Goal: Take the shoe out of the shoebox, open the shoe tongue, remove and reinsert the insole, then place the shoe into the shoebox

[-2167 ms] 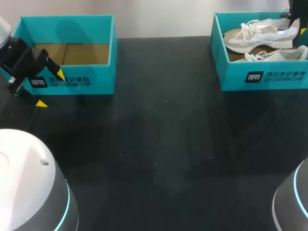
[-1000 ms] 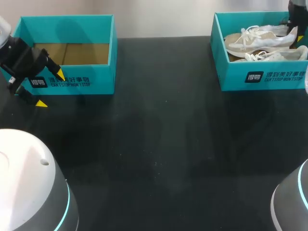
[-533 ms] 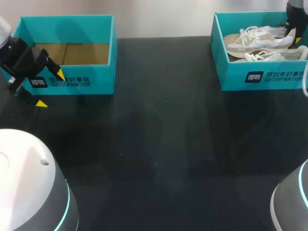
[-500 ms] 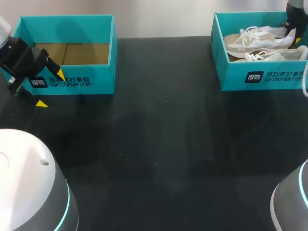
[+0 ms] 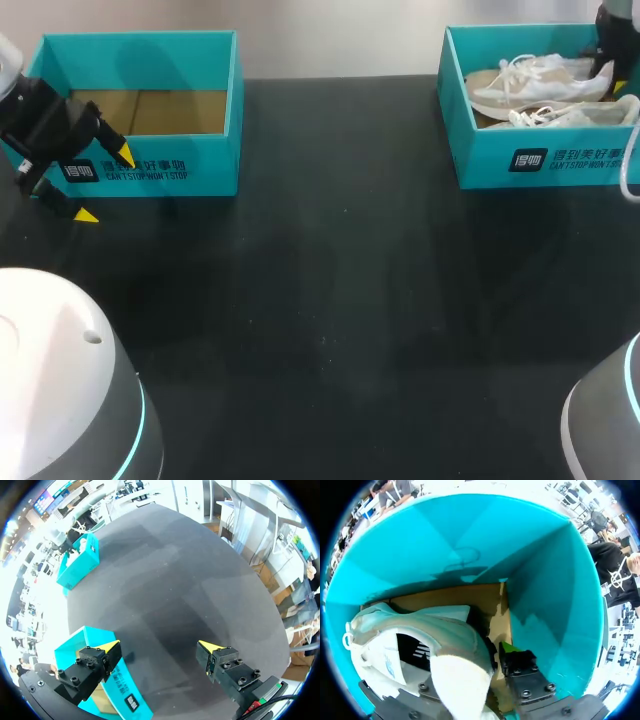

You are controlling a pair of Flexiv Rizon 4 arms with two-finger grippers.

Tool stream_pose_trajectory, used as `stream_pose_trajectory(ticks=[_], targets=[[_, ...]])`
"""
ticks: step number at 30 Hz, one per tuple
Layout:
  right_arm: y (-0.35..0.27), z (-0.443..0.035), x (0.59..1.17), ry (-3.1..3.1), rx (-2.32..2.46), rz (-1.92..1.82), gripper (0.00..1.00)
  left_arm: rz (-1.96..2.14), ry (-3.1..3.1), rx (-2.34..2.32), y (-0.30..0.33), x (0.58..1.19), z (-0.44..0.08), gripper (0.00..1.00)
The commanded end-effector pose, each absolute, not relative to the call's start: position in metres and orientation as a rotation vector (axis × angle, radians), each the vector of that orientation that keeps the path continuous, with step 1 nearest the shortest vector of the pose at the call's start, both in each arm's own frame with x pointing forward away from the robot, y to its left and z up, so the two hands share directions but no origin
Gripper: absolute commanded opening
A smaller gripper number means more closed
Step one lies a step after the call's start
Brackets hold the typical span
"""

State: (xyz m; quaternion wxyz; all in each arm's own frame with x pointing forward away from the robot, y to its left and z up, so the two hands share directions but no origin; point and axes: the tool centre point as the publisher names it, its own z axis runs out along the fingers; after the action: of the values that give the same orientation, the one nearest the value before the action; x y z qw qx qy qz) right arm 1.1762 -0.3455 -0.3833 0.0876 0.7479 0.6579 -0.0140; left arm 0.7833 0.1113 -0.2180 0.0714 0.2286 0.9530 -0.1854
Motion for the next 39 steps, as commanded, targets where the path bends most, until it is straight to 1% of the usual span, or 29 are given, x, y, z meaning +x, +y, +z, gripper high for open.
stream_pose_trajectory(ticks=[1, 2, 3, 4, 6, 8, 10, 14, 27, 39], targets=[[-0.345, -0.382, 1.179, 1.954, 2.233, -0.049, 0.48, -0.552, 2.866, 0.687, 0.111, 0.783, -0.218, 1.0], [-0.344, -0.38, 1.179, 1.952, 2.233, -0.048, 0.53, -0.552, 2.866, 0.687, 0.111, 0.783, -0.218, 1.0], [-0.344, -0.378, 1.178, 1.948, 2.231, -0.044, 0.68, -0.552, 2.866, 0.687, 0.111, 0.783, -0.218, 1.0], [-0.343, -0.376, 1.177, 1.943, 2.231, -0.045, 0.77, -0.552, 2.866, 0.687, 0.111, 0.783, -0.218, 1.0], [-0.342, -0.371, 1.176, 1.938, 2.229, -0.037, 0.86, -0.552, 2.866, 0.687, 0.111, 0.783, -0.218, 1.0], [-0.341, -0.366, 1.175, 1.928, 2.228, -0.028, 0.91, -0.552, 2.866, 0.687, 0.111, 0.783, -0.218, 1.0], [-0.34, -0.361, 1.174, 1.915, 2.226, -0.025, 0.99, -0.552, 2.866, 0.687, 0.111, 0.783, -0.218, 1.0], [-0.339, -0.349, 1.171, 1.894, 2.235, -0.005, 1.0, -0.552, 2.866, 0.687, 0.111, 0.783, -0.218, 1.0], [-0.329, -0.287, 1.15, 1.797, 2.261, 0.076, 1.0, -0.552, 2.866, 0.687, 0.111, 0.783, -0.218, 1.0], [-0.302, -0.224, 1.112, 1.744, 2.275, 0.163, 1.0, -0.552, 2.866, 0.687, 0.111, 0.783, -0.218, 1.0]])
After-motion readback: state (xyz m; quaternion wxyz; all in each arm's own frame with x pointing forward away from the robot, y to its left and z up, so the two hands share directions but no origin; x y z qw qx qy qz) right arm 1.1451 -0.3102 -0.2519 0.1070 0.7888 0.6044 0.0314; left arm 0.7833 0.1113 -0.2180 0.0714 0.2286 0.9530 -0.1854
